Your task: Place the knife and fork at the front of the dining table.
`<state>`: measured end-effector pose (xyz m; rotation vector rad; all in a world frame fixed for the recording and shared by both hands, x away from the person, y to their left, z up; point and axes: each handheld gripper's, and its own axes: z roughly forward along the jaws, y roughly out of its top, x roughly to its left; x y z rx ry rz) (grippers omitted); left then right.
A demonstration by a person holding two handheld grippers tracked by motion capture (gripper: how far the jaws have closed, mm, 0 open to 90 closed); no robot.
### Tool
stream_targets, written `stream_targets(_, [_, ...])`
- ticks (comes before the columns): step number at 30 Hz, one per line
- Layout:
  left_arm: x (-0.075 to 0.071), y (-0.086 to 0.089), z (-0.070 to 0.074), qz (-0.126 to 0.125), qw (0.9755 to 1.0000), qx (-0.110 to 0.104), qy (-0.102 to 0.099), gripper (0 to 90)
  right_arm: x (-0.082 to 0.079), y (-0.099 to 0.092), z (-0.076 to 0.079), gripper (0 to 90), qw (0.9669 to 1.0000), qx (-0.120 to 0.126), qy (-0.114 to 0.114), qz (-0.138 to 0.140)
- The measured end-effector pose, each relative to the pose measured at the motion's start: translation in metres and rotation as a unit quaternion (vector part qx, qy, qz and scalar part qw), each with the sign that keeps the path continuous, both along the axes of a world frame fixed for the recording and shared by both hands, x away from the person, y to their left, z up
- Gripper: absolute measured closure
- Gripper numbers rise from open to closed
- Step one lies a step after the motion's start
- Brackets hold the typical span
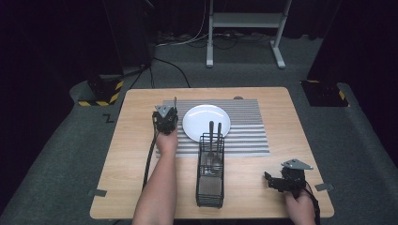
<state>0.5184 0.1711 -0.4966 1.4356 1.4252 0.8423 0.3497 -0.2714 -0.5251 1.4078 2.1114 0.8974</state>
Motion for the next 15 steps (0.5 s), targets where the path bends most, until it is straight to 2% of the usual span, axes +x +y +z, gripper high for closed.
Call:
stream_targets(4, [0.0004, -0.0005, 0.0002, 0.0, 1.0, 0.003, 0.003, 82.8, 0.0, 0.0, 0.0, 10.5, 1.0, 0.0, 0.0, 0.001])
stream_targets(7, [0.0015, 0.0002, 0.0001, 0.0, 0.9999, 0.005, 0.013, 82.8, -0.0001, 0.0001, 0.0, 10.6, 1.0, 0.0, 0.0, 0.001])
stream_targets(15, [0.002, -0.001, 0.0004, -0.003, 0.9999, 0.004, 0.014, 82.9, -0.0006, 0.0002, 0.0, 10.6, 1.0, 0.0, 0.0, 0.0])
